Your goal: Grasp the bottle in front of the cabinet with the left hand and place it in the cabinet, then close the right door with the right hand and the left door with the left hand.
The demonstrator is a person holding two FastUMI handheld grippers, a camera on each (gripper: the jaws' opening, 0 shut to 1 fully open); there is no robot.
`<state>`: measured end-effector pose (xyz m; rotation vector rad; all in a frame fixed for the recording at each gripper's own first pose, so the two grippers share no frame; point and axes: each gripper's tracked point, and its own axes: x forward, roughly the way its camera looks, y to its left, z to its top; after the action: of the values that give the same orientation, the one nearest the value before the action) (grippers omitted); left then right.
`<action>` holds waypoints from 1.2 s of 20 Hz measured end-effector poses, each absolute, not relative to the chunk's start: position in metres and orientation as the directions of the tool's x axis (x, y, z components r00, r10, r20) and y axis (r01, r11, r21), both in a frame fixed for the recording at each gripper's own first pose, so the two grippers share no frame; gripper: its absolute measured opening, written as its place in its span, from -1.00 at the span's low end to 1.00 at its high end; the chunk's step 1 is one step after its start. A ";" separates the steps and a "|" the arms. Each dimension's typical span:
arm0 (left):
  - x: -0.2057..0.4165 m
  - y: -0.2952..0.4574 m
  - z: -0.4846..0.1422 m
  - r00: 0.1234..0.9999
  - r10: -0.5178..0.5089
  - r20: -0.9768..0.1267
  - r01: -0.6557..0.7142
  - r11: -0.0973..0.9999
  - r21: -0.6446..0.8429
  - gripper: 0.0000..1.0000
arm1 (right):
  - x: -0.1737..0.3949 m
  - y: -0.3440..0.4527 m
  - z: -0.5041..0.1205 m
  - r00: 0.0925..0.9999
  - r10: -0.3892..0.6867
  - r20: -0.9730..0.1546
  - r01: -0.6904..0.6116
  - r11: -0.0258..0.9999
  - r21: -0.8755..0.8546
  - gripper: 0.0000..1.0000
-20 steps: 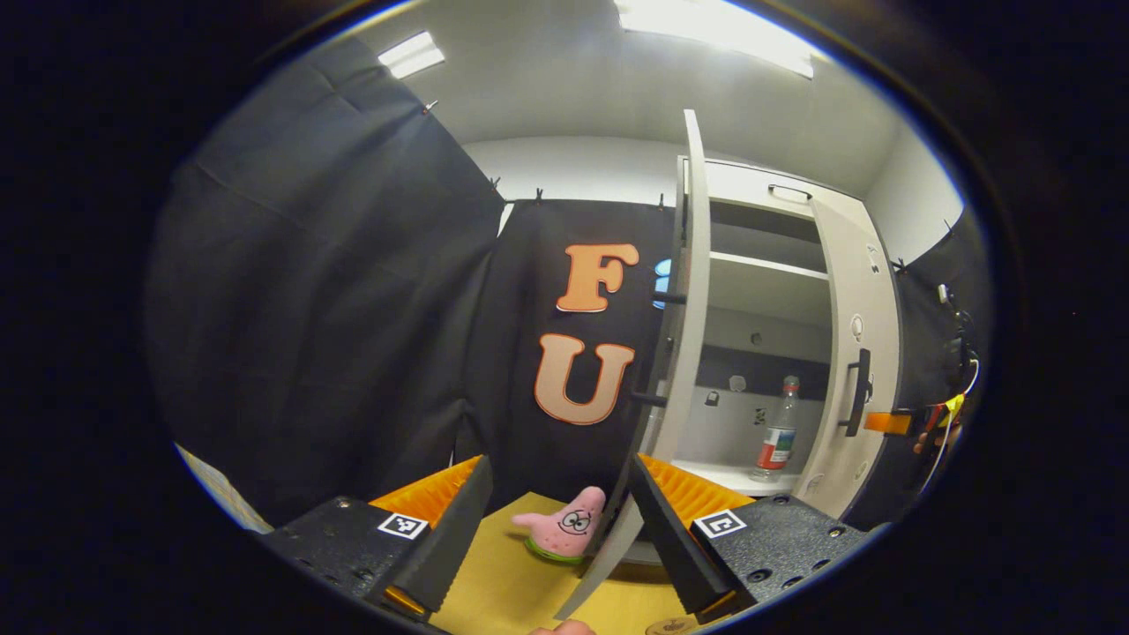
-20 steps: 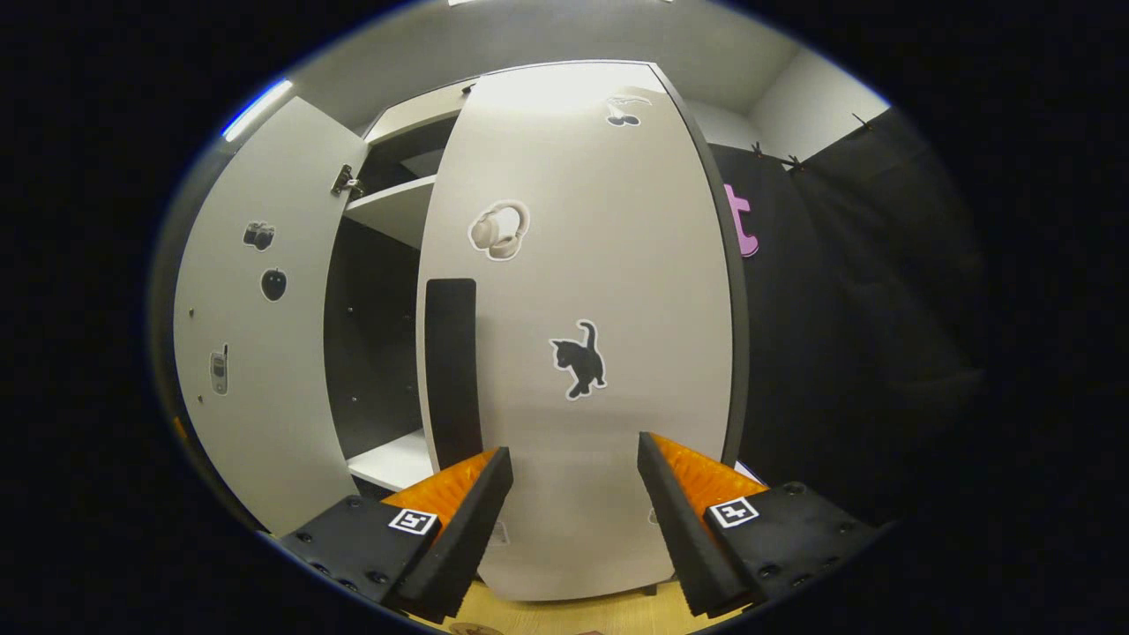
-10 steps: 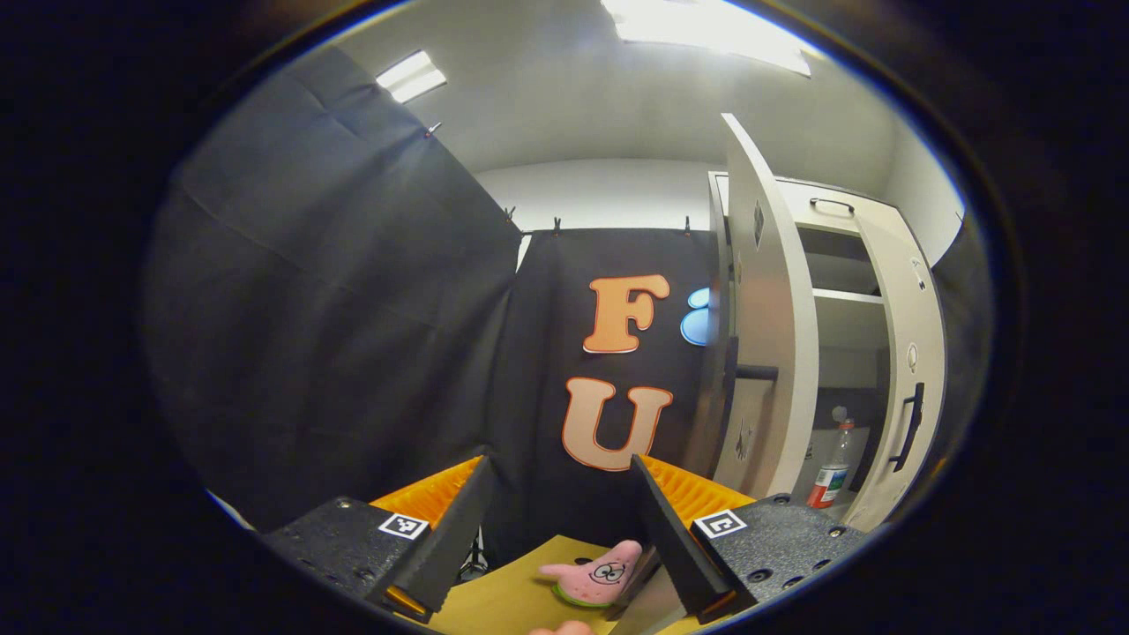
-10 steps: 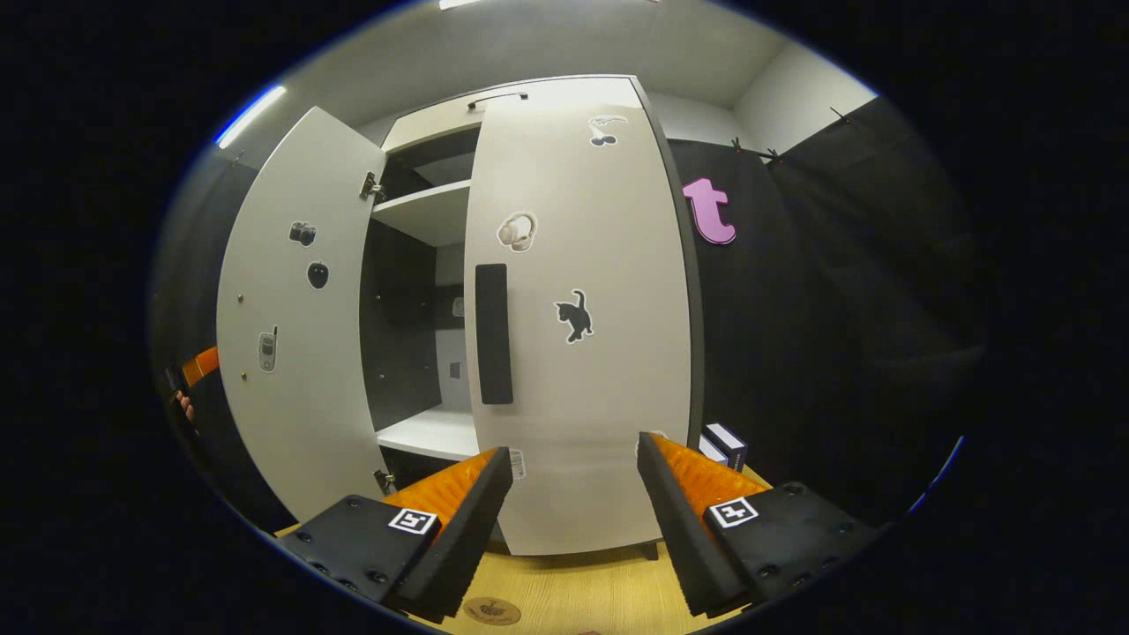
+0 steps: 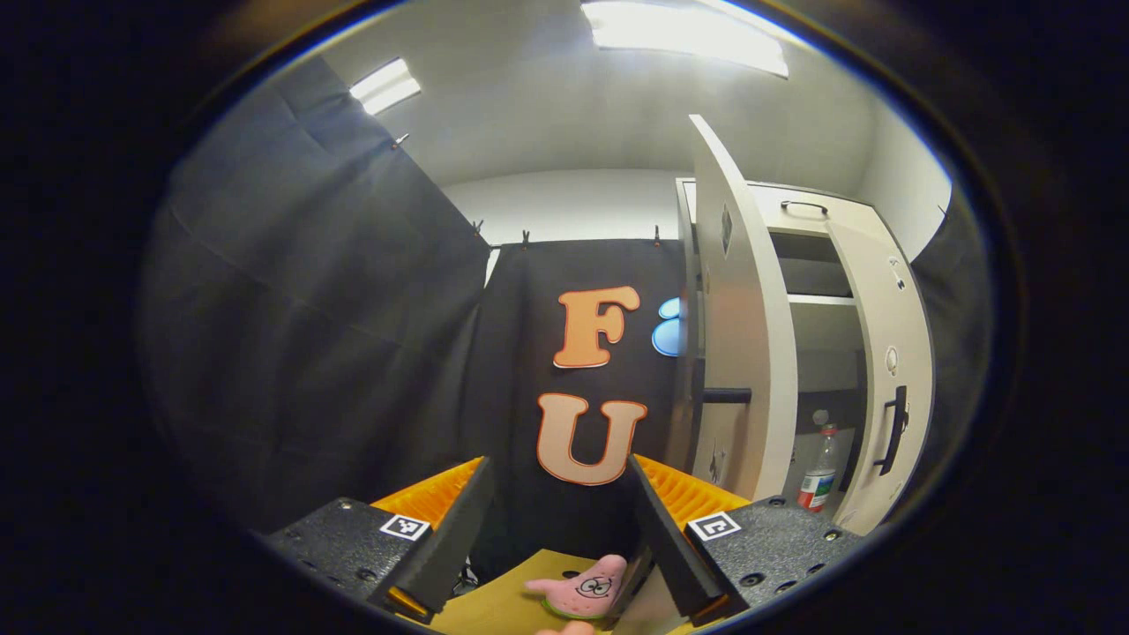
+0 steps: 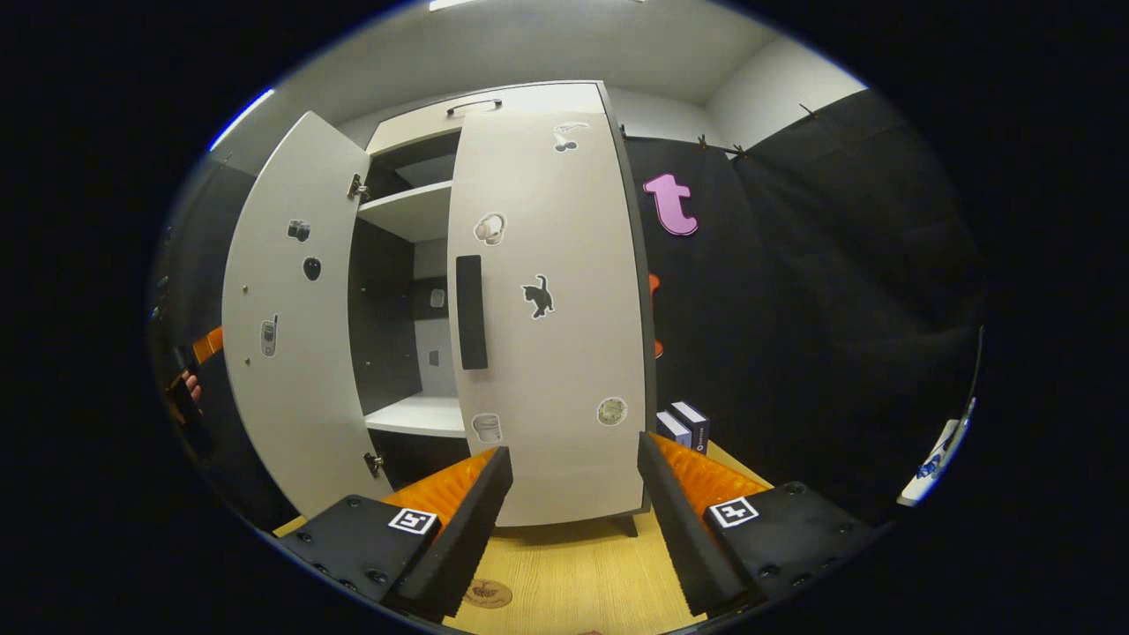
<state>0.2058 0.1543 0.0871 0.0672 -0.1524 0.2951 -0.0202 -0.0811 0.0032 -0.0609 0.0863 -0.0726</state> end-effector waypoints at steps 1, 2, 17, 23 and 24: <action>0.207 0.148 0.086 0.955 0.257 0.148 -0.265 0.964 0.036 0.80 | -0.024 -0.084 0.003 0.993 -0.082 -0.083 0.077 0.995 -0.060 0.92; 0.207 0.140 0.085 0.962 0.235 0.141 -0.241 0.970 0.027 0.72 | -0.027 -0.087 0.004 0.993 -0.088 -0.081 0.083 0.995 -0.055 0.92; 0.220 0.062 0.072 0.989 0.100 0.112 -0.097 0.995 -0.027 0.72 | -0.050 -0.129 0.017 0.986 -0.157 -0.064 0.154 0.987 -0.054 0.92; 0.234 0.020 0.064 0.995 0.007 0.095 -0.003 0.999 -0.041 0.82 | -0.061 -0.141 0.022 0.981 -0.188 -0.047 0.186 0.982 -0.032 0.92; 0.238 0.012 0.064 0.995 -0.014 0.095 0.017 0.999 -0.033 0.82 | -0.063 -0.143 0.023 0.980 -0.193 -0.042 0.192 0.981 -0.030 0.92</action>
<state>0.2376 0.0122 0.0642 -0.0338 -0.0945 -0.0159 -0.0633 -0.1429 0.0234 -0.0254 0.0451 -0.1940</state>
